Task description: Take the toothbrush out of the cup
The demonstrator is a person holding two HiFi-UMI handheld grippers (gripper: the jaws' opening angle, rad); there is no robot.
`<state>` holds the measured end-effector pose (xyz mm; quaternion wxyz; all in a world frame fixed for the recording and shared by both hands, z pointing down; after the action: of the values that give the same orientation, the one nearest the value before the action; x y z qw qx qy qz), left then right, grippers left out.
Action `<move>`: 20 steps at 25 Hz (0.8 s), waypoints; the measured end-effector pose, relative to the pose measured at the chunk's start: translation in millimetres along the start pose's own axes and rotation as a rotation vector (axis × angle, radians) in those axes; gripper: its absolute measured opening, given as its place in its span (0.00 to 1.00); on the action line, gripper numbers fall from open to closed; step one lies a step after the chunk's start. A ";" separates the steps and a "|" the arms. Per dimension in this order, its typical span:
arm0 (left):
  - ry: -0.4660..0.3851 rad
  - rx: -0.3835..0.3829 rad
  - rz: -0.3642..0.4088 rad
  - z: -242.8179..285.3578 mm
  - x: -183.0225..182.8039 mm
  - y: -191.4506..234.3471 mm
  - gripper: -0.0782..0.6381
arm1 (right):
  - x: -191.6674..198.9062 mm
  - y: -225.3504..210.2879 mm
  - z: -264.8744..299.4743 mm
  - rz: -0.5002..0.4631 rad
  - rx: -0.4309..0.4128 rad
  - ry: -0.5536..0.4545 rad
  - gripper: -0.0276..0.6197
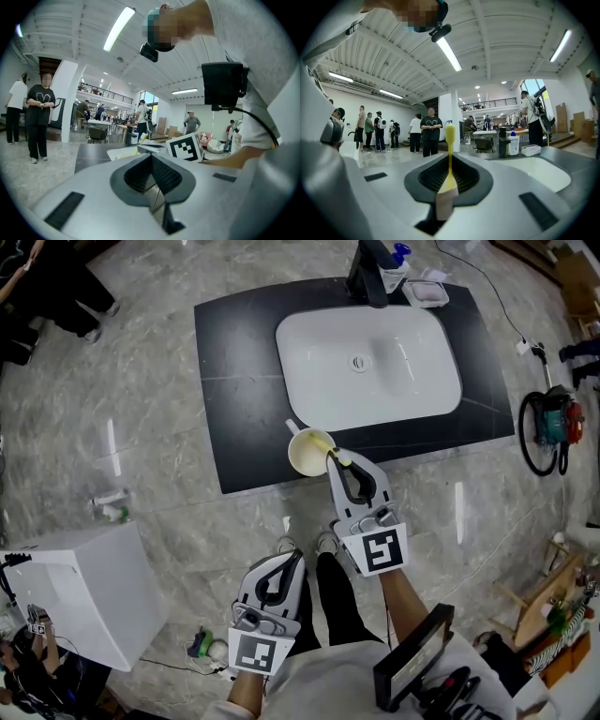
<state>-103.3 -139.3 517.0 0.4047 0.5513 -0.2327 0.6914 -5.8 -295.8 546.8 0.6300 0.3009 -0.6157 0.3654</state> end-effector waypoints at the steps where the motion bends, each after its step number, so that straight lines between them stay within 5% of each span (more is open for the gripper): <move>1: -0.003 -0.001 0.000 -0.6 -0.7 -0.2 0.11 | -0.4 -0.1 -0.8 -0.011 -0.004 0.001 0.08; 10: -0.037 -0.015 0.003 -7.0 -15.2 -3.1 0.11 | -39.4 7.0 -7.2 0.020 0.015 -0.126 0.08; 16: -0.099 -0.031 0.005 -13.4 -44.6 -11.5 0.11 | -68.3 12.2 -31.2 -0.036 0.001 -0.102 0.08; 20: -0.047 0.073 0.299 -21.2 -64.9 -18.5 0.11 | -89.7 15.3 -41.3 -0.071 0.006 -0.085 0.08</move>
<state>-96.2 -132.2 447.0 0.2712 0.5410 -0.2963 0.7389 6.7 -261.2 453.9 0.6151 0.3396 -0.6297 0.3314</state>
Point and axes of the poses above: the fingertips, and each gripper's own axes: z forward along the fingers, y to its left, x out of its underside, the point moved 4 cm from there along -z, backward along the fingers, and after that the axes turned 4 degrees about -y, right-handed, at the moved point
